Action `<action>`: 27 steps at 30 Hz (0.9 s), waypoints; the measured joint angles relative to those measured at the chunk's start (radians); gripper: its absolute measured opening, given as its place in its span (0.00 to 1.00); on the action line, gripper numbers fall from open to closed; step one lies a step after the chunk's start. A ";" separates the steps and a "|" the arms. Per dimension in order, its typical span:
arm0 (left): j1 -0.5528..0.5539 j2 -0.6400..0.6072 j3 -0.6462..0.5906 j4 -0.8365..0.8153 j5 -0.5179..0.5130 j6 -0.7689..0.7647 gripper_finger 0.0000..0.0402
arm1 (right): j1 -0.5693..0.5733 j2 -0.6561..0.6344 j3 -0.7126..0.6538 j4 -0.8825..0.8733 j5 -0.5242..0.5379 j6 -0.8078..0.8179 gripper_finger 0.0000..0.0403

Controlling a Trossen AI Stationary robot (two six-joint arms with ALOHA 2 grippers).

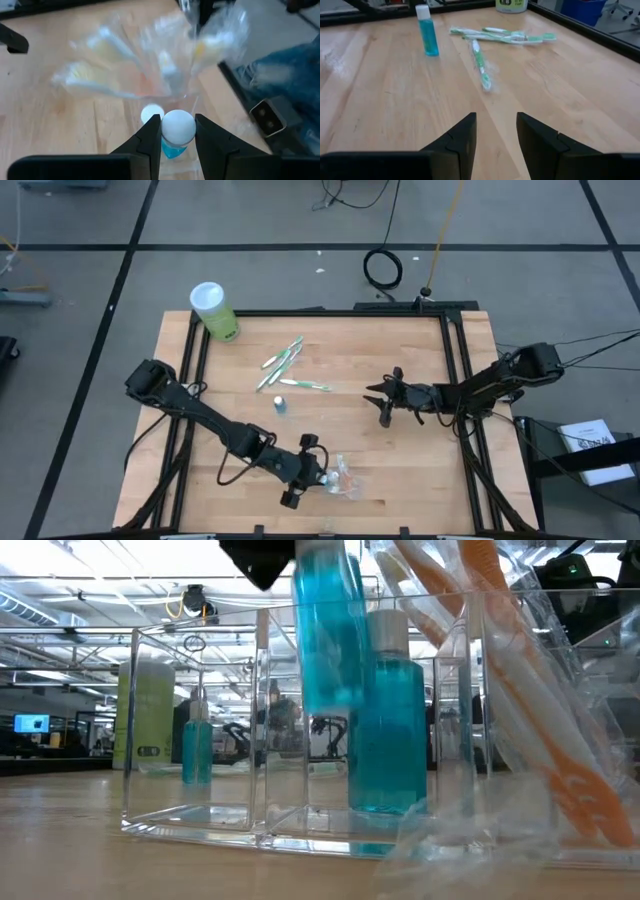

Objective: Pick & Place toothbrushing station
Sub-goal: Put the mouthwash bottle into the transparent organizer

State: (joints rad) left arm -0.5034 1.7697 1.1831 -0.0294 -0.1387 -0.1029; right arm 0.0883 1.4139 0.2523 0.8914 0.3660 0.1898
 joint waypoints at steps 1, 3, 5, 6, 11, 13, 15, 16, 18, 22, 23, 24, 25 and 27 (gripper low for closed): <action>0.001 0.008 0.000 -0.001 0.001 0.002 0.24 | 0.000 0.000 0.000 -0.001 0.000 0.000 0.32; 0.006 0.025 0.000 0.002 0.007 -0.003 0.24 | 0.000 0.000 0.000 -0.001 0.000 0.000 0.32; 0.010 0.039 0.000 0.004 0.008 -0.004 0.24 | 0.000 0.000 0.000 -0.001 0.000 0.000 0.32; 0.012 0.047 0.000 0.007 0.008 -0.004 0.24 | 0.000 0.000 0.000 0.000 0.000 0.000 0.32; 0.018 0.084 0.000 0.009 0.002 -0.004 0.24 | 0.000 0.000 0.000 -0.002 0.000 0.000 0.32; 0.022 0.094 0.000 0.015 0.000 -0.009 0.24 | 0.000 0.000 0.000 -0.001 0.000 0.000 0.32; 0.023 0.100 0.000 0.021 -0.001 -0.010 0.24 | 0.000 0.000 0.000 -0.001 0.000 0.000 0.32; 0.024 0.103 0.000 0.028 -0.002 -0.011 0.24 | 0.000 0.000 0.000 -0.001 0.000 0.000 0.32; 0.024 0.104 0.000 0.030 -0.002 -0.011 0.28 | 0.000 0.000 0.000 -0.003 0.000 0.000 0.32; 0.026 0.105 0.000 0.034 -0.003 -0.023 0.38 | 0.000 0.000 0.000 -0.007 0.000 0.001 0.32; 0.026 0.104 0.000 0.033 -0.003 -0.030 0.40 | 0.000 0.000 0.000 -0.007 0.000 0.000 0.32; 0.026 0.103 0.000 0.034 -0.002 -0.034 0.43 | 0.000 0.000 0.000 -0.007 0.000 0.000 0.32; 0.026 0.103 0.000 0.038 -0.003 -0.038 0.44 | 0.000 0.000 0.000 -0.007 0.000 0.001 0.32; 0.026 0.103 0.000 0.042 -0.002 -0.040 0.47 | 0.000 0.000 0.000 -0.007 0.000 0.000 0.32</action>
State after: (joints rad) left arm -0.4770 1.8725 1.1831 0.0124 -0.1410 -0.1425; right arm 0.0887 1.4139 0.2523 0.8845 0.3656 0.1902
